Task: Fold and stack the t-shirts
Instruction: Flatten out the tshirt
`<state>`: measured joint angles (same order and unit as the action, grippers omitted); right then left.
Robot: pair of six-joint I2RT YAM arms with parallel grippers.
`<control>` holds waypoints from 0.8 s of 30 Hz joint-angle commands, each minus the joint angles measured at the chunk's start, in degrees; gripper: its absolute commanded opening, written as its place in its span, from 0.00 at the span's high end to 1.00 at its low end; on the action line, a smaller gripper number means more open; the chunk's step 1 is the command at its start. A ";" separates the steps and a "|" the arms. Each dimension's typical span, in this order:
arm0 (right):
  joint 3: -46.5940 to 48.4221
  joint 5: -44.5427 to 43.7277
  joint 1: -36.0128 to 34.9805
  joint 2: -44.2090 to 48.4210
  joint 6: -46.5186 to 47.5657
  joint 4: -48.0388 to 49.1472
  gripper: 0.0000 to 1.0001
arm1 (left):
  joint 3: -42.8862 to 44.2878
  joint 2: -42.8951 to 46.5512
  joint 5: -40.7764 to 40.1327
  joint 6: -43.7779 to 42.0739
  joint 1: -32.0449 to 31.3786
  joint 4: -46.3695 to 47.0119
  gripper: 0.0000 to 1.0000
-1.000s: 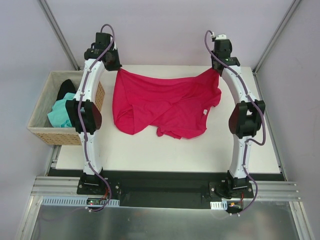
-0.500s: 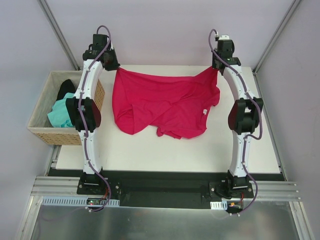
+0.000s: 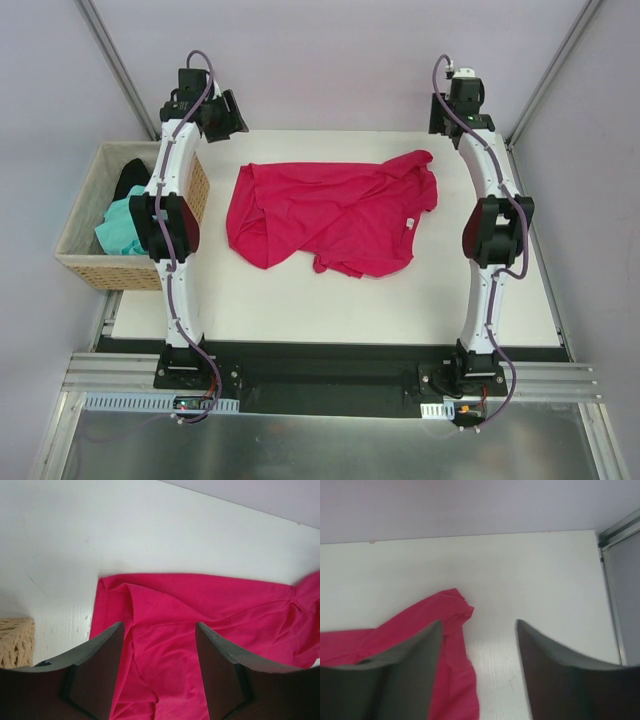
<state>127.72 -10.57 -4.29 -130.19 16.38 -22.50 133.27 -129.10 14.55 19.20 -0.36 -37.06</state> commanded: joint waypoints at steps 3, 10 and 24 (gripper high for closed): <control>-3.26 1.17 -0.45 10.39 -0.39 0.62 0.74 | -3.89 3.14 4.44 -0.39 -0.16 1.64 0.53; -12.74 0.02 -3.70 15.84 -1.09 -0.70 0.99 | -12.23 5.78 4.27 -2.24 -2.36 1.64 0.75; -17.95 -1.12 -5.46 24.46 -1.09 0.00 0.99 | -21.38 6.67 1.37 -3.21 -3.68 1.64 0.77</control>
<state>109.58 -10.50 -9.96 -111.55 15.68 -23.81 113.78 -126.58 17.63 16.93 -4.16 -35.48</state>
